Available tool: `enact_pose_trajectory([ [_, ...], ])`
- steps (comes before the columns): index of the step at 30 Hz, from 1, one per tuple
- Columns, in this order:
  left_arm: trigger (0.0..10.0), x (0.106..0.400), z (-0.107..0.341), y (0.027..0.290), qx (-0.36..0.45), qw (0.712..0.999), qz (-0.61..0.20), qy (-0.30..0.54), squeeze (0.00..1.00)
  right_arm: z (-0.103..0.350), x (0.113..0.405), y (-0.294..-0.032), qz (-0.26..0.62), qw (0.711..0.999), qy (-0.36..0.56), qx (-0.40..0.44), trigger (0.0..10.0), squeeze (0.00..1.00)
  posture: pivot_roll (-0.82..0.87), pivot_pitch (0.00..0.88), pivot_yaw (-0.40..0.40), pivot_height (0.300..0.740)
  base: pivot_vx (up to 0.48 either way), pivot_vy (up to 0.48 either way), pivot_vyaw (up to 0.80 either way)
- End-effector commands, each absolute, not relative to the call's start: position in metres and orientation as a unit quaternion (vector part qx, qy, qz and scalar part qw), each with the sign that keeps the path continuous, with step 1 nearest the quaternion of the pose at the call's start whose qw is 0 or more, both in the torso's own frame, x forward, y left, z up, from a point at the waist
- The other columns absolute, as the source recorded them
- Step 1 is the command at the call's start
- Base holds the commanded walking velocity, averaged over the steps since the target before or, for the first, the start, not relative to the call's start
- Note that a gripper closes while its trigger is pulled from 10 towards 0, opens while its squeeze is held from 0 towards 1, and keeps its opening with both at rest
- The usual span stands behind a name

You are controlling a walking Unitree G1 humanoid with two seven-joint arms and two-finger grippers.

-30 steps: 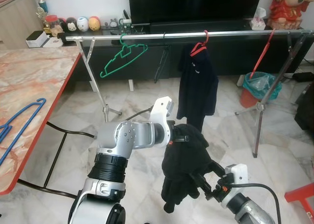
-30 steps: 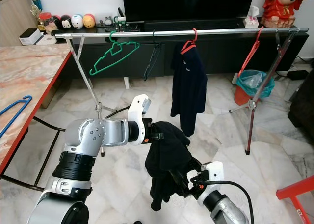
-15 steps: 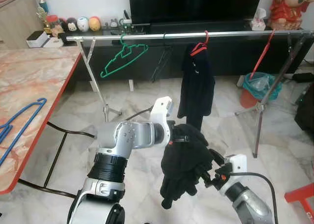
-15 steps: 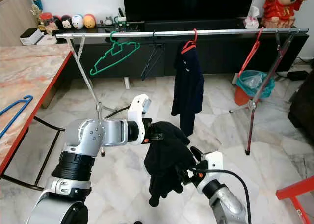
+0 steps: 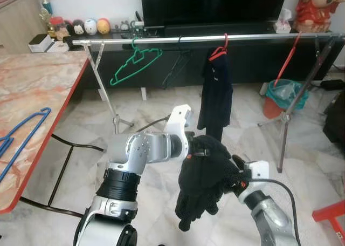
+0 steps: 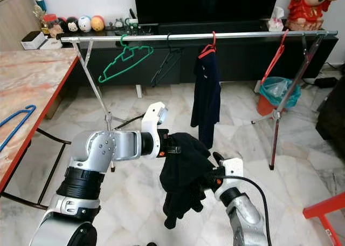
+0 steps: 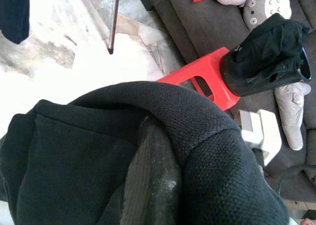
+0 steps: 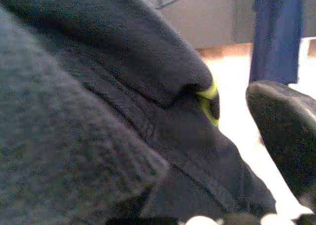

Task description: Hang hanger

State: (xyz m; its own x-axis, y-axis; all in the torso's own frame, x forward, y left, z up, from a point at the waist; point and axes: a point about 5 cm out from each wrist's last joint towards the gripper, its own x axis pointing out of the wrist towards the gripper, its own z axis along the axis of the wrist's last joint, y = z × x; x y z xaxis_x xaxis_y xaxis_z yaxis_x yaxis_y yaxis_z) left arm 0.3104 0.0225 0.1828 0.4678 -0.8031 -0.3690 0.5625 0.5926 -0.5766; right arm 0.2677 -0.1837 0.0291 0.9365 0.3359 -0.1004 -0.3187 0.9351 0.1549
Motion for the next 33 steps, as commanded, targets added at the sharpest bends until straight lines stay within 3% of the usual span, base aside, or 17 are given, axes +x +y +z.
enact_pose_trajectory([
  [1,10.0,0.309,0.193,0.021,-0.195,0.831,-0.429,0.294,0.0,0.029,0.271,-0.189,0.142,0.986,0.064,0.055,10.0,0.0,0.01,0.0,0.07,0.74,0.0,0.0,0.0],
  [14,10.0,0.306,0.192,0.022,-0.19,0.829,-0.436,0.296,0.0,0.041,0.292,-0.22,-0.011,0.999,0.041,0.013,10.0,0.0,0.01,0.0,0.071,0.74,0.0,0.0,0.0],
  [20,10.0,0.305,0.191,0.021,-0.185,0.826,-0.442,0.298,0.0,0.041,0.295,-0.218,-0.013,0.999,0.041,0.018,10.0,0.0,0.01,0.0,0.071,0.74,0.0,0.0,0.0],
  [33,10.0,0.302,0.194,0.02,-0.178,0.823,-0.454,0.292,0.0,0.016,0.287,-0.22,-0.041,0.991,0.129,-0.007,10.0,0.0,0.02,0.0,0.07,0.74,0.0,0.0,0.0],
])
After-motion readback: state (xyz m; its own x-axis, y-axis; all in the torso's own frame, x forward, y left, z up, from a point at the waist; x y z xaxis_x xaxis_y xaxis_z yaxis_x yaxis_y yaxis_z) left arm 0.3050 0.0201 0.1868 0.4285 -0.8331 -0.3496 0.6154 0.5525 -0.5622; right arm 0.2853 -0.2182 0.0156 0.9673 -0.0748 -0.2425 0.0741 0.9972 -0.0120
